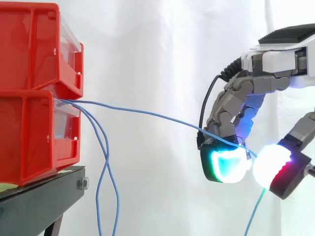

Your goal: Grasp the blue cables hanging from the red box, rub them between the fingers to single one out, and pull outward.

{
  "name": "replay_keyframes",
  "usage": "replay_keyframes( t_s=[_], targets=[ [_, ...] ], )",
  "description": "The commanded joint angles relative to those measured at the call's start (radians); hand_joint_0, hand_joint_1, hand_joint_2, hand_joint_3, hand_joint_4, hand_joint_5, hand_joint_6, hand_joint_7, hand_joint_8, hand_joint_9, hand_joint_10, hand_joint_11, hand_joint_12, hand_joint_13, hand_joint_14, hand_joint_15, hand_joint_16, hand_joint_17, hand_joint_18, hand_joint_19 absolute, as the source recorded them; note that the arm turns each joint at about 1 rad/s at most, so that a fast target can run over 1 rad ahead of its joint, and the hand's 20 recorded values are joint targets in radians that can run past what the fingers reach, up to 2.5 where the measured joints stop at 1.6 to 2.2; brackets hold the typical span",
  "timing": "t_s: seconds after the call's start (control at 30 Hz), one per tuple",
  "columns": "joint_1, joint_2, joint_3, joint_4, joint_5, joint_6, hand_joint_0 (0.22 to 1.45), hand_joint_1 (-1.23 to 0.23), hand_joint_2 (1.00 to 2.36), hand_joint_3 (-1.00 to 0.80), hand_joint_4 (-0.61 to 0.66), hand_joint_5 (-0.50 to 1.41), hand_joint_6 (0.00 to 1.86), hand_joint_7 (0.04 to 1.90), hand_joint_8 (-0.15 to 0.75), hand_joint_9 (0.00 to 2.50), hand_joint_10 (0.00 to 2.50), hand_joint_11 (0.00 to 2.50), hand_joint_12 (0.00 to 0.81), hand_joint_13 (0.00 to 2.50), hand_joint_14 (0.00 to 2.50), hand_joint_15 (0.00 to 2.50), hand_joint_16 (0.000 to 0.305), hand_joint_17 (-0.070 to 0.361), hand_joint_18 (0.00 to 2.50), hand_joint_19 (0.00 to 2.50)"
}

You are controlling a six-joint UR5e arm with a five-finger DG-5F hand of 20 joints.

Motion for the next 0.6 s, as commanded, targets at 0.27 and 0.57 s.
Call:
replay_keyframes(
  t_s=[0.27,0.57],
  targets=[
    [0.000,0.000,0.000,0.001,0.048,1.335,0.56,-0.61,1.00,-0.44,0.21,-0.11,0.79,0.82,0.387,1.07,0.02,0.73,0.403,0.69,0.01,0.37,0.052,0.117,0.68,0.42],
    [0.008,0.000,0.000,-0.032,0.094,1.551,0.58,-0.48,1.00,-0.49,0.26,-0.06,0.69,1.02,0.374,1.20,0.02,0.69,0.388,0.73,0.01,0.37,0.050,0.113,0.71,0.43]
  ],
)
